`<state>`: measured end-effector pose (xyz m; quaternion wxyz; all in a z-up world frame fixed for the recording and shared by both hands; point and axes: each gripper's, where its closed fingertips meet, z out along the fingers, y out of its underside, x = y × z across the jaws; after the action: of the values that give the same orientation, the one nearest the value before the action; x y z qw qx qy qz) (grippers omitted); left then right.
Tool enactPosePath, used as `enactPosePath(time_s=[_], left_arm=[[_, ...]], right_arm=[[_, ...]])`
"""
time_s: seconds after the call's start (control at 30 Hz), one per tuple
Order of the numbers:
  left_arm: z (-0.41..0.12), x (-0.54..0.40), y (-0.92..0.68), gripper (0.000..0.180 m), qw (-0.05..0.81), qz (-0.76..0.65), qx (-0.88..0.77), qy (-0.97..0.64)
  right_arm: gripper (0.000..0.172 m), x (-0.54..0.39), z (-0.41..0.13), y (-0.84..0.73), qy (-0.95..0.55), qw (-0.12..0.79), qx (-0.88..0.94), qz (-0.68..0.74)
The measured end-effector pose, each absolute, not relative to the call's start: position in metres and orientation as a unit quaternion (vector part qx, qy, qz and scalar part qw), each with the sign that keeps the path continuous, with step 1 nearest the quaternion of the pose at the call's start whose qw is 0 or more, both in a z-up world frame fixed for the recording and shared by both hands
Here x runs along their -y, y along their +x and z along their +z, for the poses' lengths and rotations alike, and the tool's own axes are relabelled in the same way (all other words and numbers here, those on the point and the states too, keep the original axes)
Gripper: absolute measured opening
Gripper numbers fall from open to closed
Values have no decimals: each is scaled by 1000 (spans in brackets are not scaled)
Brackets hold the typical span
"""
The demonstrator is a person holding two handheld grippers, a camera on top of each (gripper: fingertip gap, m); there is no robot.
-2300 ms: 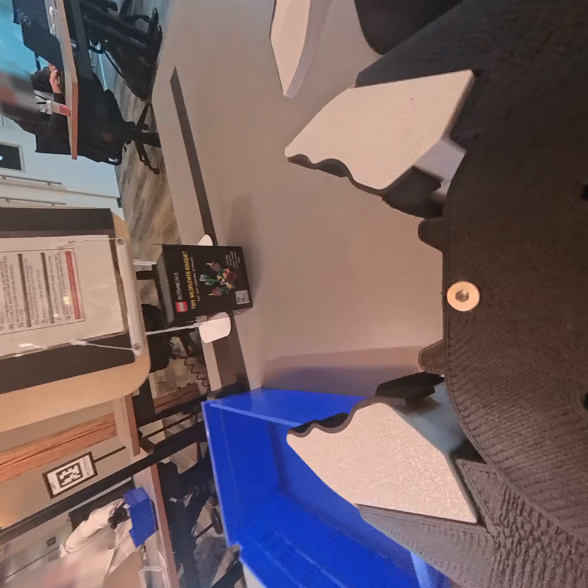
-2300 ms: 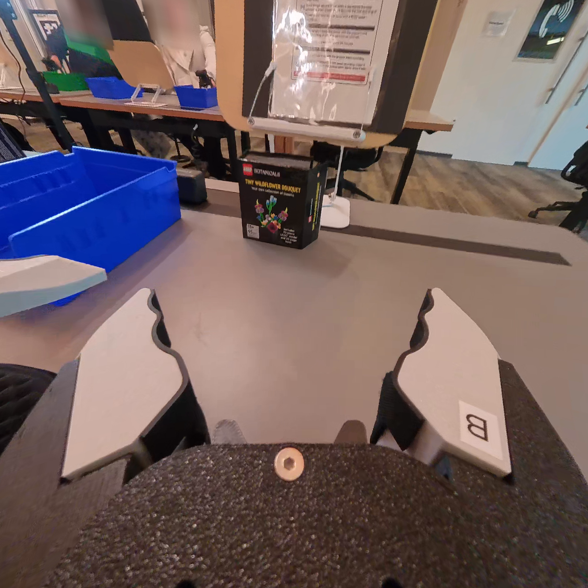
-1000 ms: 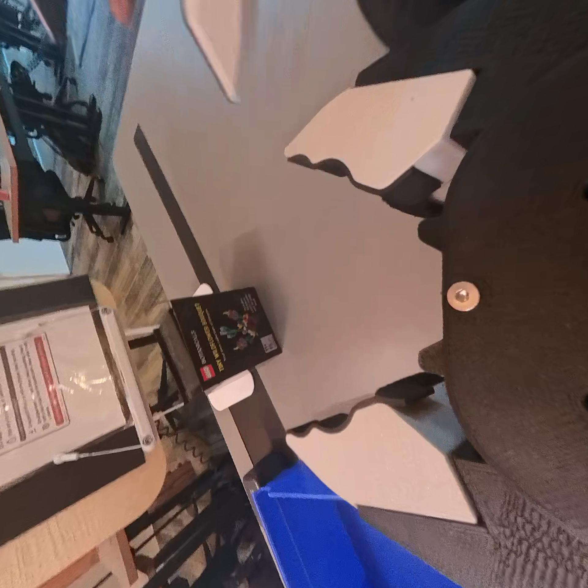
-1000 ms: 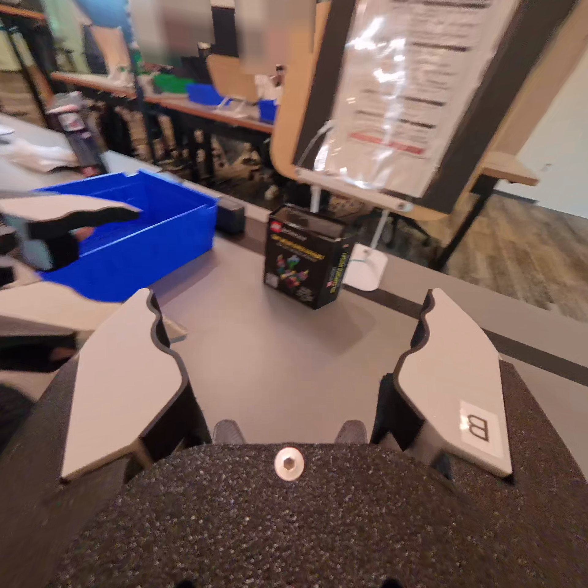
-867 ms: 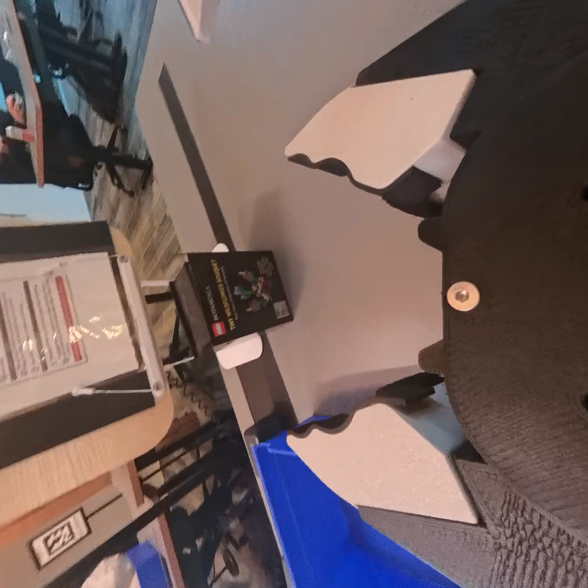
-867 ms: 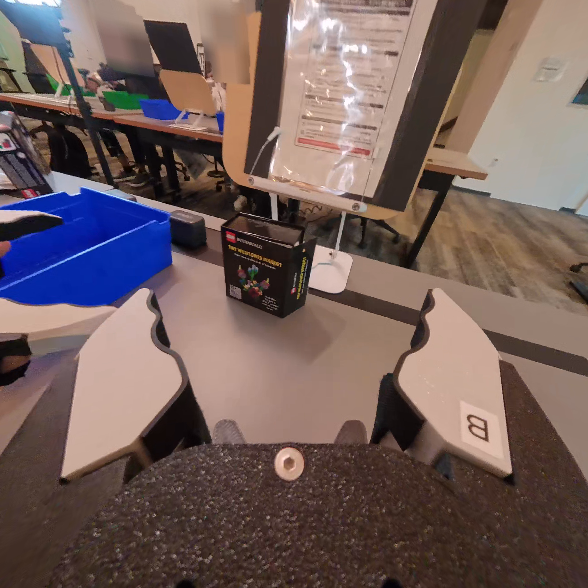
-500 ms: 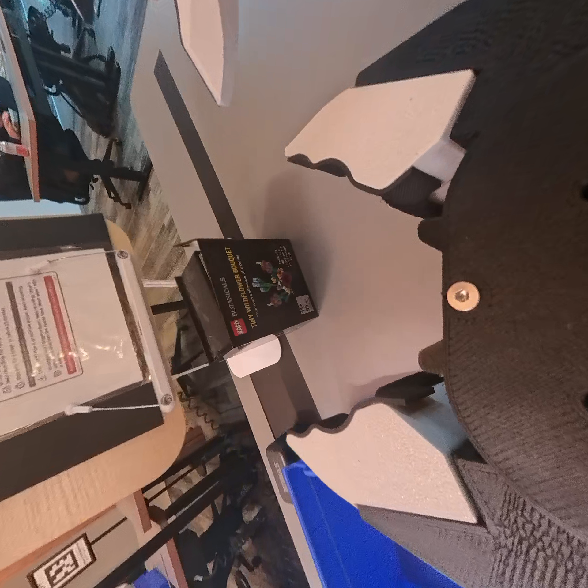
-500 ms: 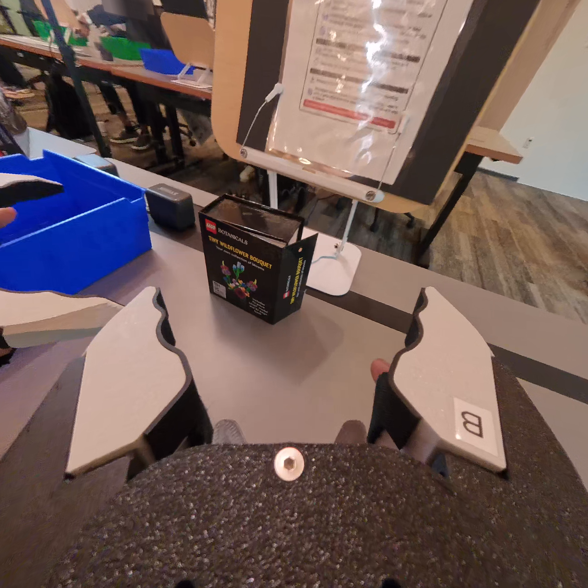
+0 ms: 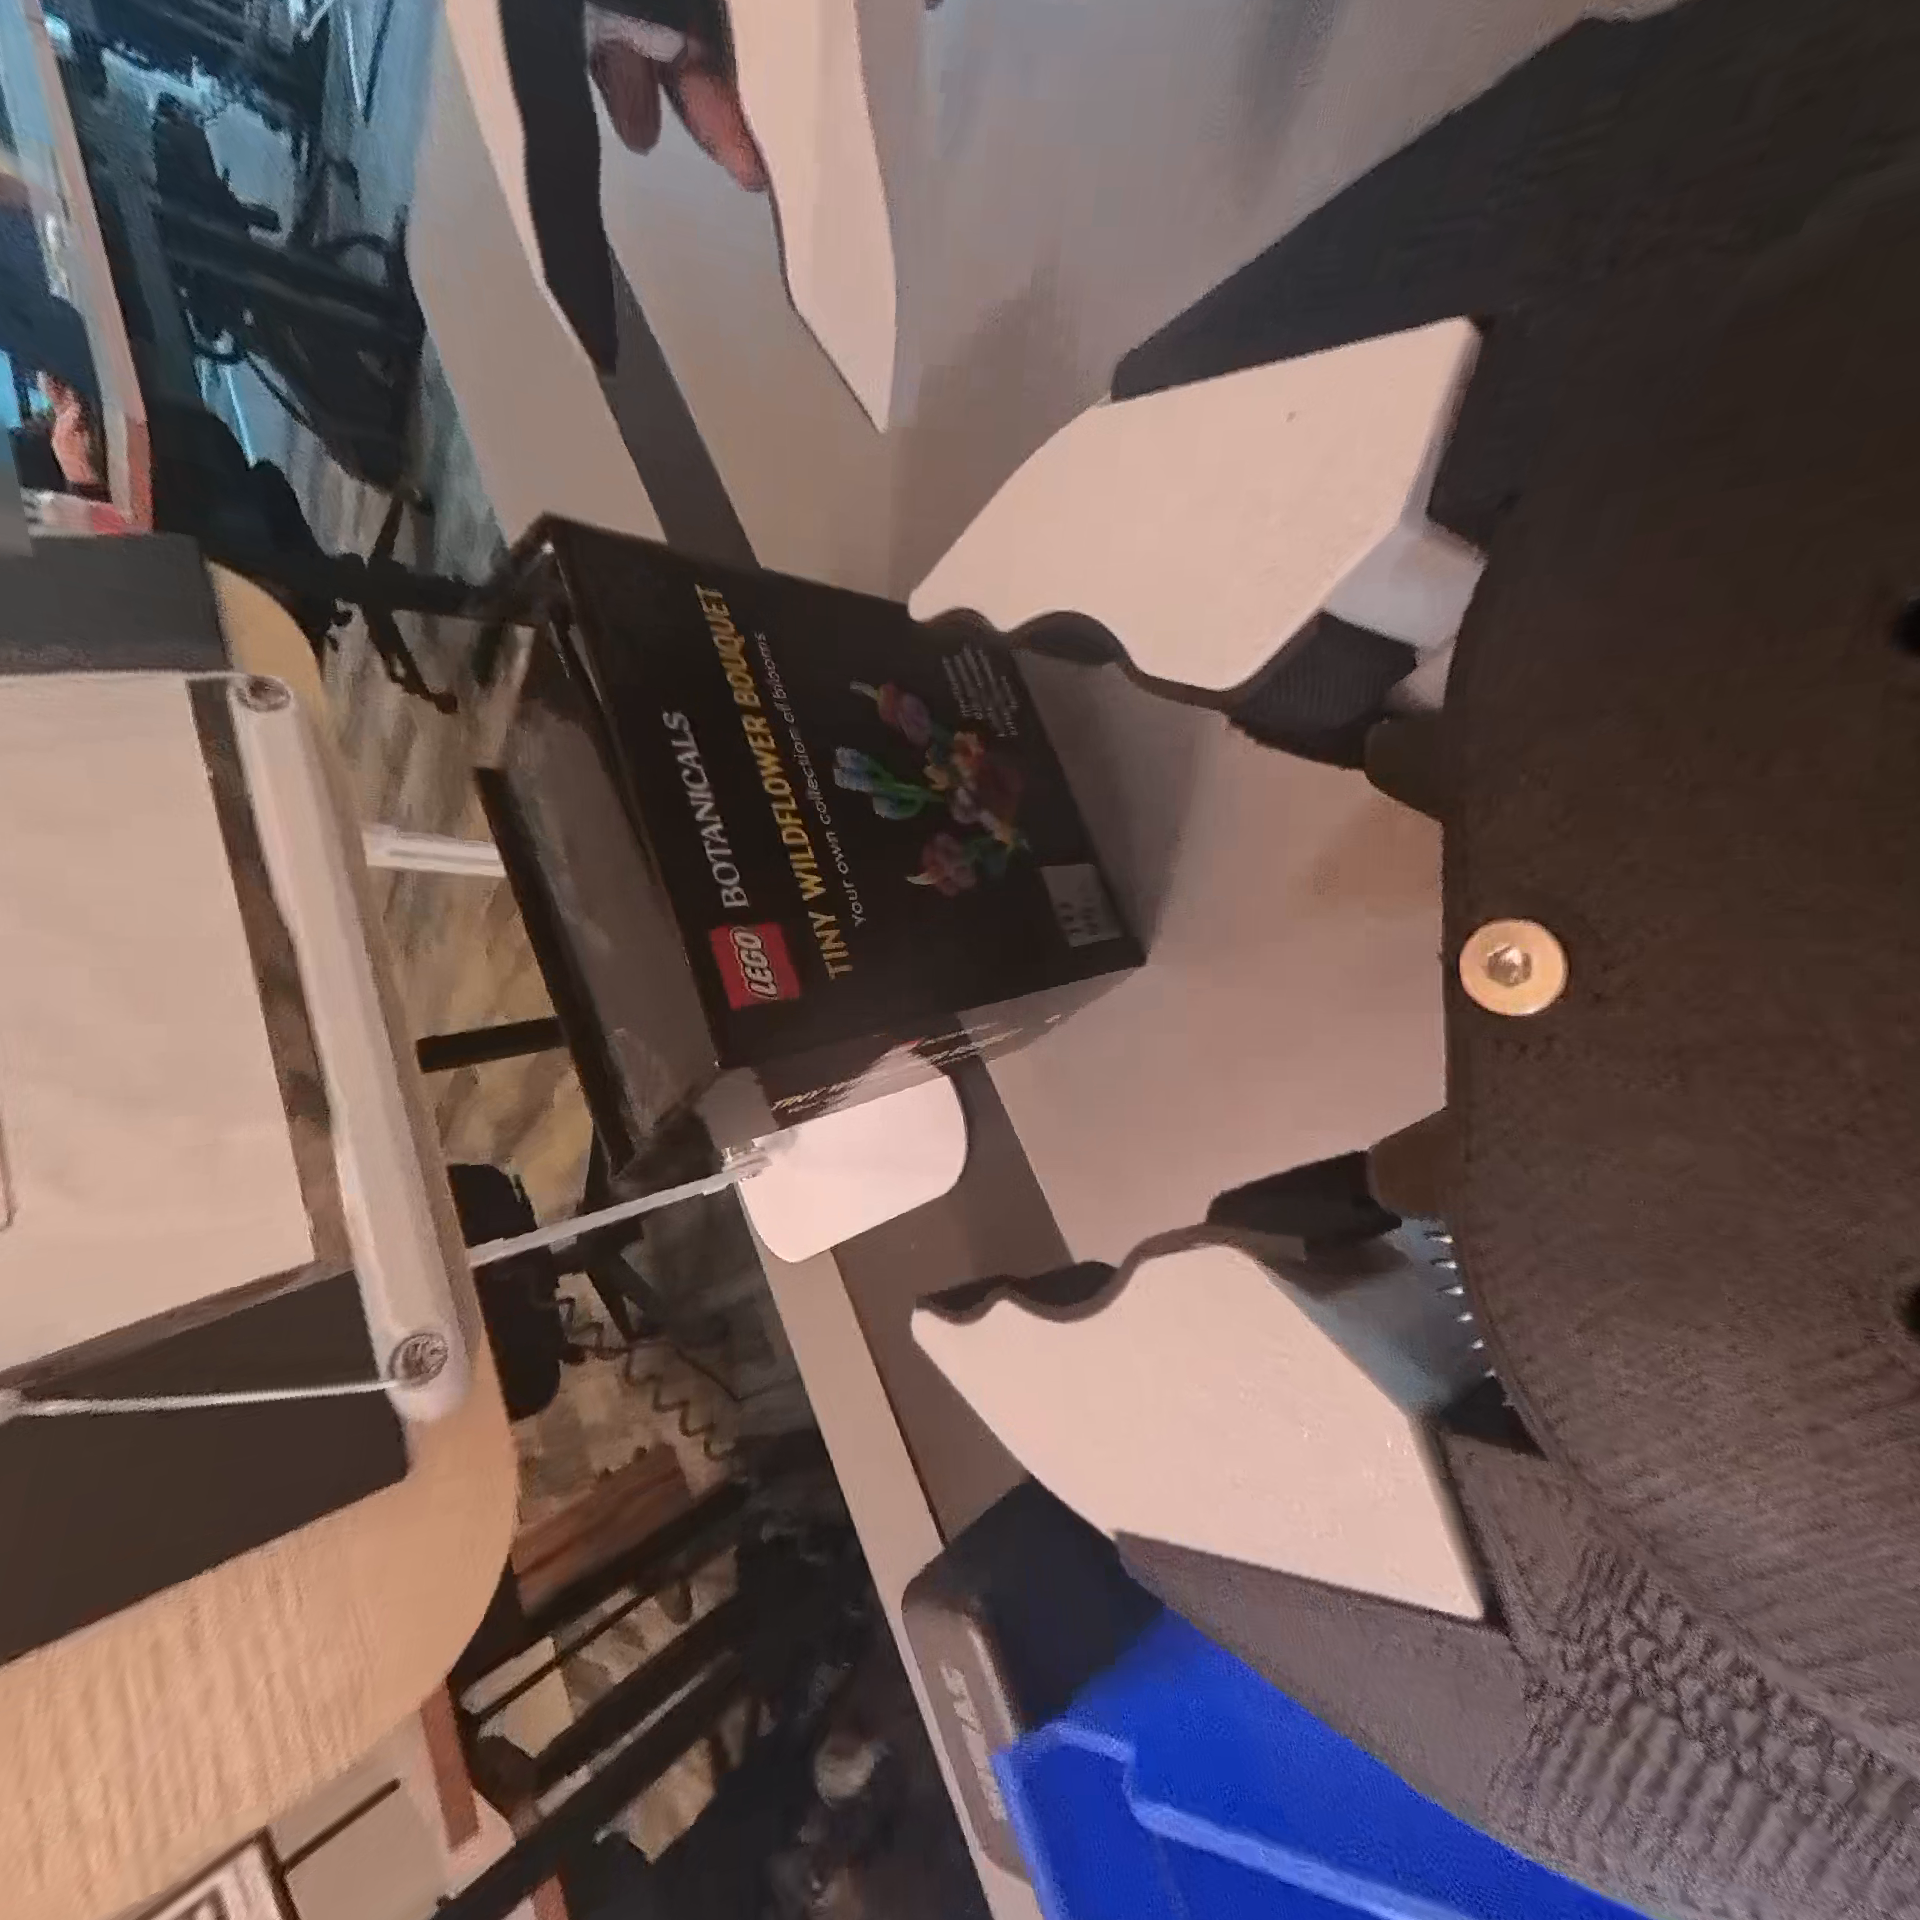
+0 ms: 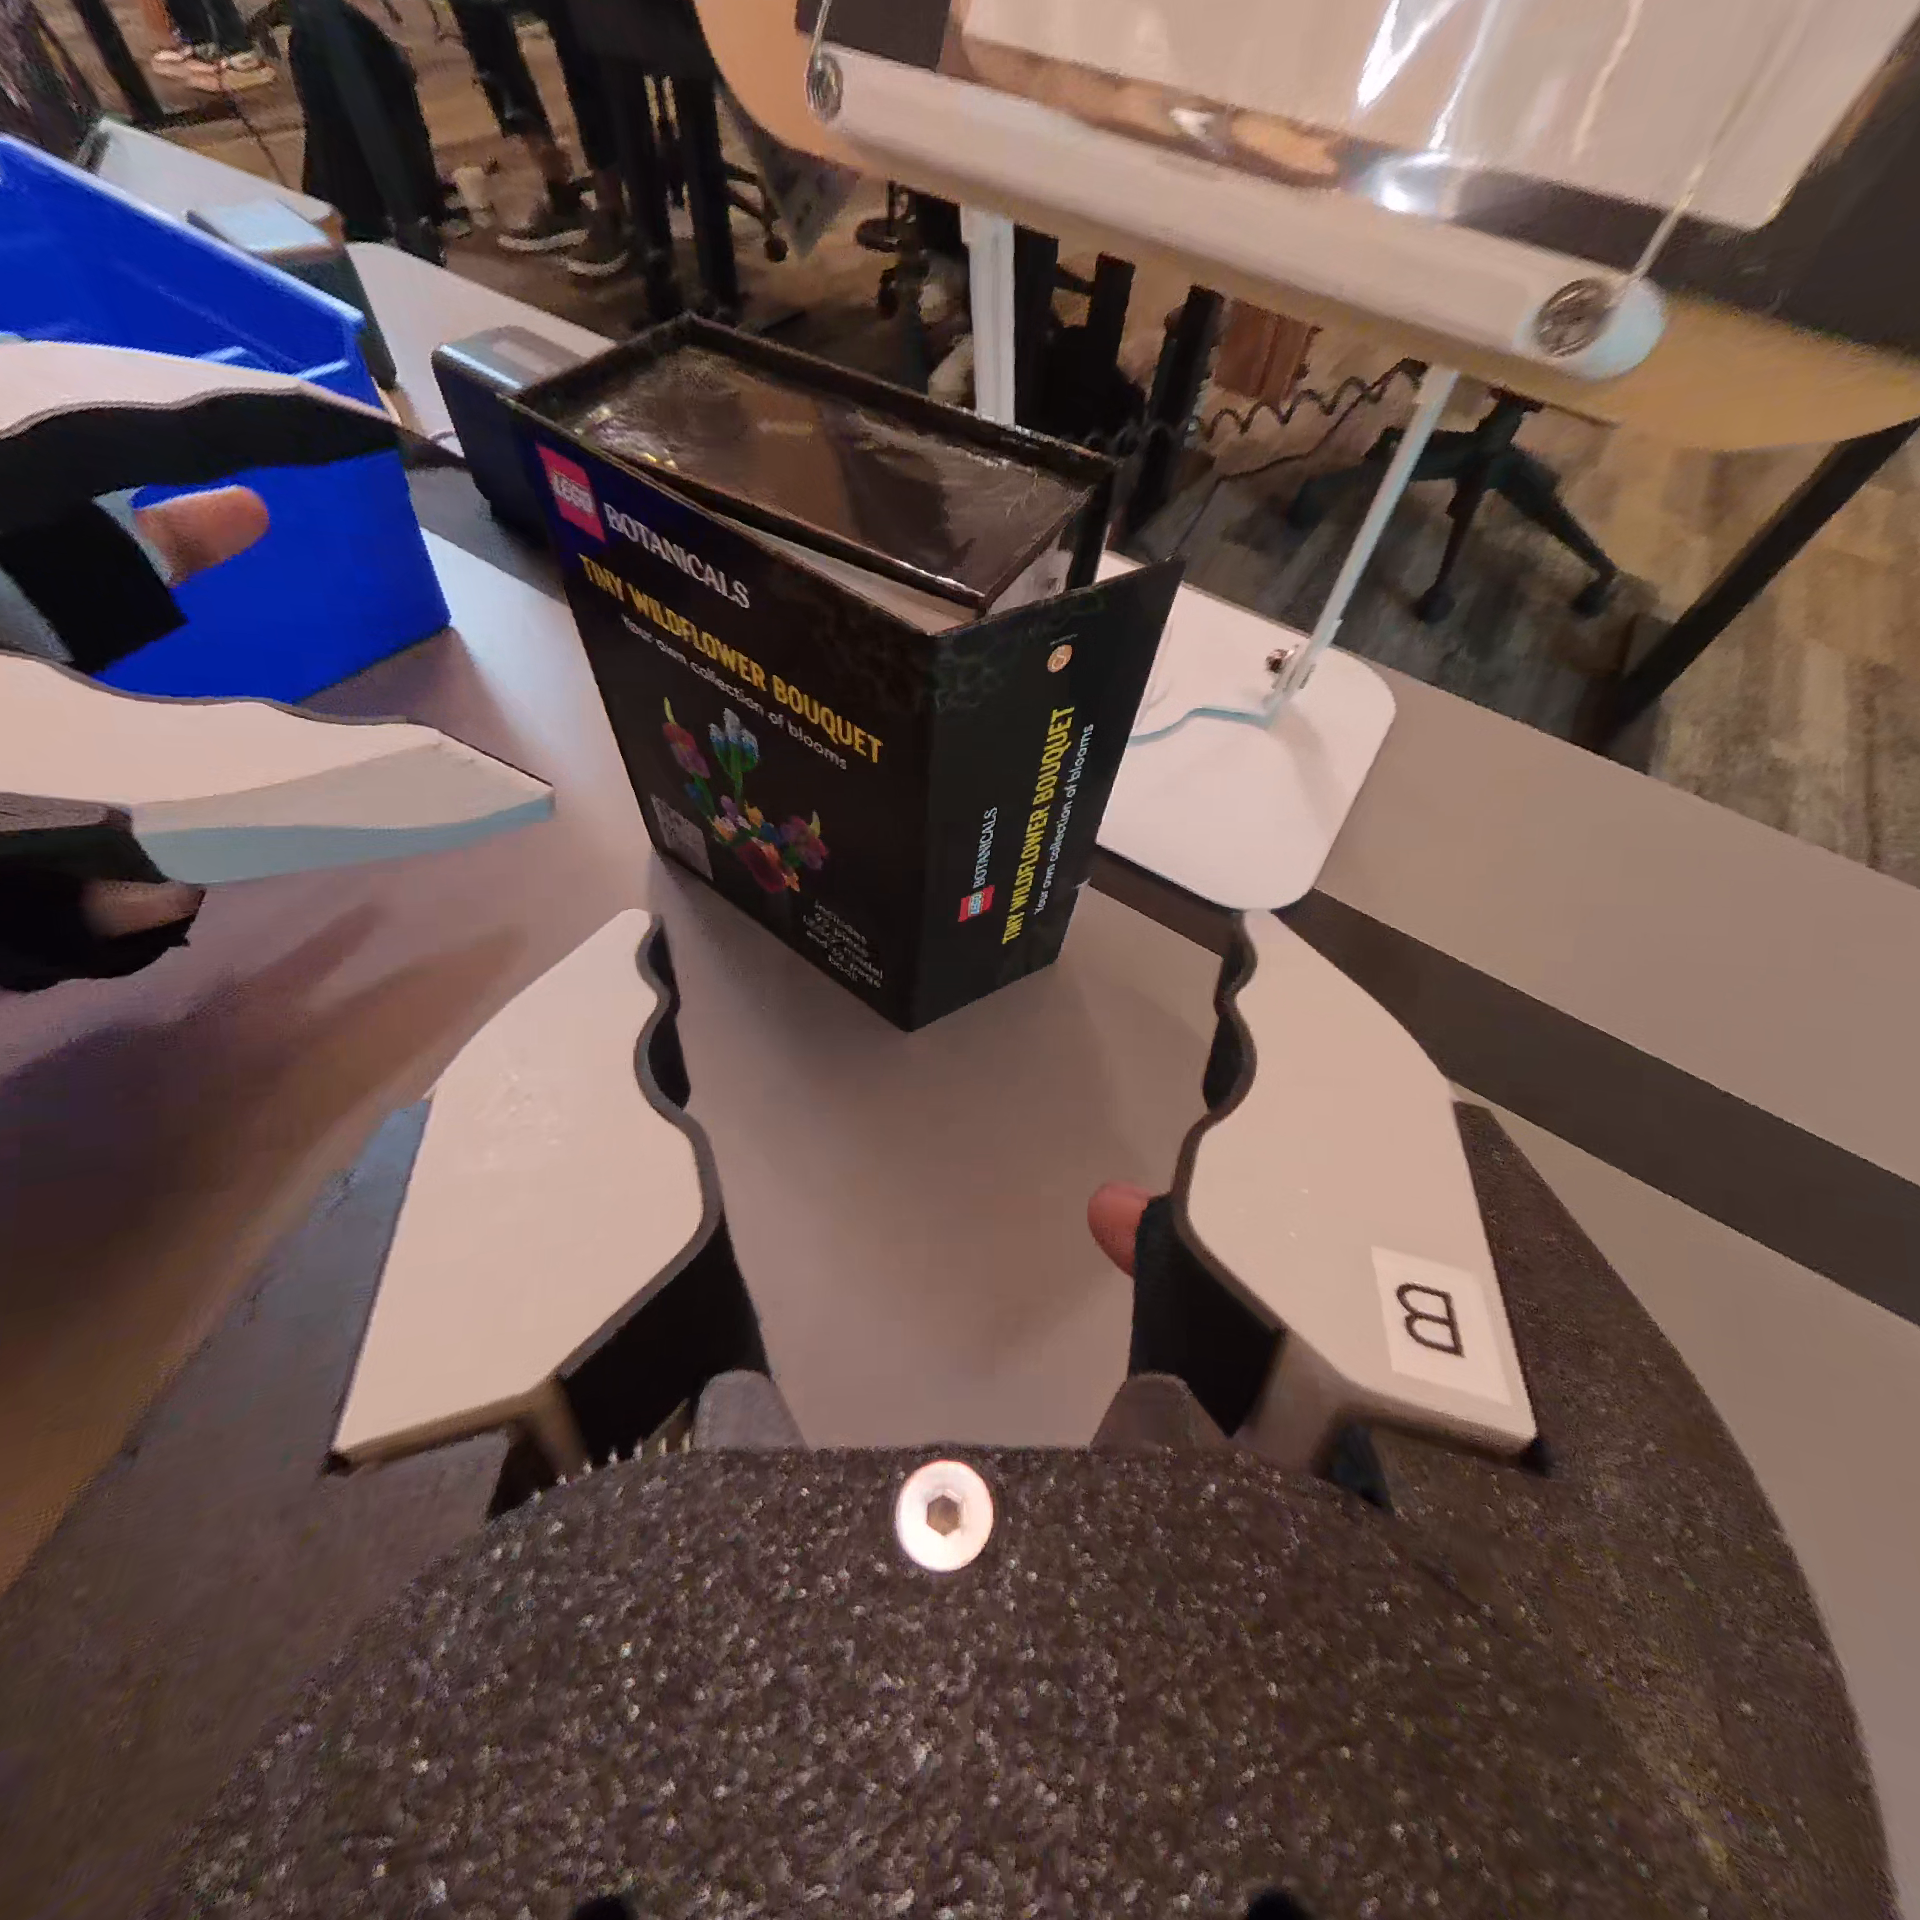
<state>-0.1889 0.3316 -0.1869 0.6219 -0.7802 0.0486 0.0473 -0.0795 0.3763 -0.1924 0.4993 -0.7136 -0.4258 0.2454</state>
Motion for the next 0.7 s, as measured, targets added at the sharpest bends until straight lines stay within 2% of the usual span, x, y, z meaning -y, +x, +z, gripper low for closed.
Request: enactPosePath(time_s=[0.6,0.7], left_arm=[[-236,-375,-191,104,557,-16,-133,-820],[-240,-378,-185,96,549,-14,-176,-817]], right_arm=[[97,-413,-240,-129,-654,447,540,285],[97,-410,-244,-137,-641,437,560,291]])
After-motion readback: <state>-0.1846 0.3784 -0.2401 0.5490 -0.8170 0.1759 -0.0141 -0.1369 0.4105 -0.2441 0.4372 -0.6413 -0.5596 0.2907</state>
